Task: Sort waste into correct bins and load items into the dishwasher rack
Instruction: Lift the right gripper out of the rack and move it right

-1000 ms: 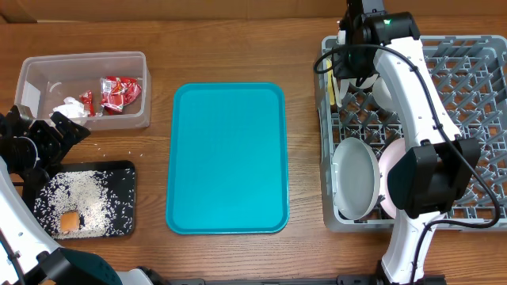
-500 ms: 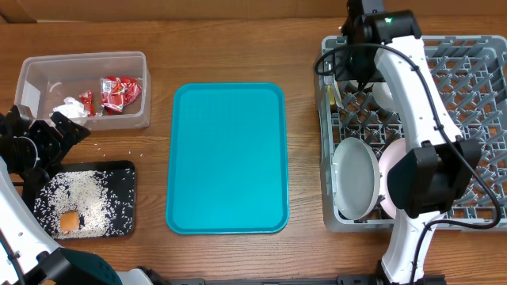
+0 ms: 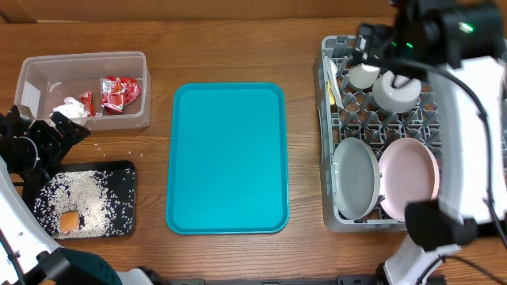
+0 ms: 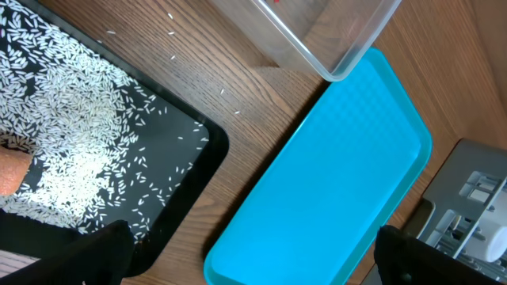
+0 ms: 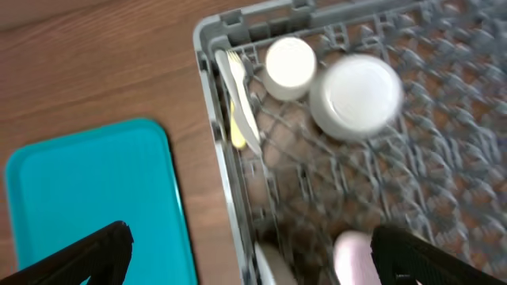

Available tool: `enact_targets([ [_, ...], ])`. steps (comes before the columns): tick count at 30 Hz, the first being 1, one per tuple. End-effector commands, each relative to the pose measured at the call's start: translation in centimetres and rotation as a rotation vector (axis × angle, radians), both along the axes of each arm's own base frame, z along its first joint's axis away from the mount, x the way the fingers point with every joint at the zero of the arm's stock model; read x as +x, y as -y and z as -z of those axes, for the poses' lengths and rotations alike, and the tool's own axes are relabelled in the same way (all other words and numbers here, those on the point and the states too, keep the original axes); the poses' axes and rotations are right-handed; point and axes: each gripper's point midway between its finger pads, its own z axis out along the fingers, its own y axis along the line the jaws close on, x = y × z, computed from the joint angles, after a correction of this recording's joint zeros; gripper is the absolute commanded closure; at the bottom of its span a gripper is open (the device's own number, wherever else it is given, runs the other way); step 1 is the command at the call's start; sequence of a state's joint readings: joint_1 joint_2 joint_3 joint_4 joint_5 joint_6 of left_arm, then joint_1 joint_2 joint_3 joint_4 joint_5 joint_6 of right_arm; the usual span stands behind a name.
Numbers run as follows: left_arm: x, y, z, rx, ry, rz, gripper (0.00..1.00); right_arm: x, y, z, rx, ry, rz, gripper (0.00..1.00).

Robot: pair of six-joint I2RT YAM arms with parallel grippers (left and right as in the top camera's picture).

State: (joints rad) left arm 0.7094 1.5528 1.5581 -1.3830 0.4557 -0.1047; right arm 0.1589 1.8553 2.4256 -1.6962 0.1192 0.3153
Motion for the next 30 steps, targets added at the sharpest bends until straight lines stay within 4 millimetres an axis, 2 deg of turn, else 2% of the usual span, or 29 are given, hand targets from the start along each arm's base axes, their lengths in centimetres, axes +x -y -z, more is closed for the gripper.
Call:
enact_targets([
  [1, 0.0, -0.1, -0.1, -0.001, 0.002, -0.009, 0.0, -1.4, -0.1, -2.5, 0.035, 0.07, 0.016, 0.0],
  [6, 0.0, -0.1, -0.1, -0.001, 0.002, -0.009, 0.0, -3.5, -0.6, -3.5, 0.058, 0.089, -0.013, 0.0],
  [9, 0.0, -0.1, -0.1, -0.001, 0.002, -0.009, 0.0, -5.1, -1.1, -3.2, 0.087, 0.068, -0.045, 0.0],
  [14, 0.0, -0.1, -0.1, -0.001, 0.002, -0.009, 0.0, -7.5, -4.6, -2.8, 0.275, 0.007, -0.154, 0.0],
  [16, 0.0, -0.1, -0.1, -0.001, 0.002, -0.009, 0.0, -7.7, -5.3, -2.9, 0.314, -0.001, -0.172, 0.0],
  [20, 0.0, -0.1, -0.1, 0.0, 0.002, -0.009, 0.0, -7.4, -4.5, -2.7, 0.25, 0.011, -0.19, 0.0],
  [24, 0.0, -0.1, -0.1, 0.0, 0.002, -0.009, 0.0, -7.5, -4.6, -2.7, 0.216, 0.021, -0.26, 0.0],
  [30, 0.0, -0.1, -0.1, 0.0, 0.002, -0.009, 0.0, -7.5, -4.6, -2.6, 0.213, 0.018, -0.262, 0.0],
])
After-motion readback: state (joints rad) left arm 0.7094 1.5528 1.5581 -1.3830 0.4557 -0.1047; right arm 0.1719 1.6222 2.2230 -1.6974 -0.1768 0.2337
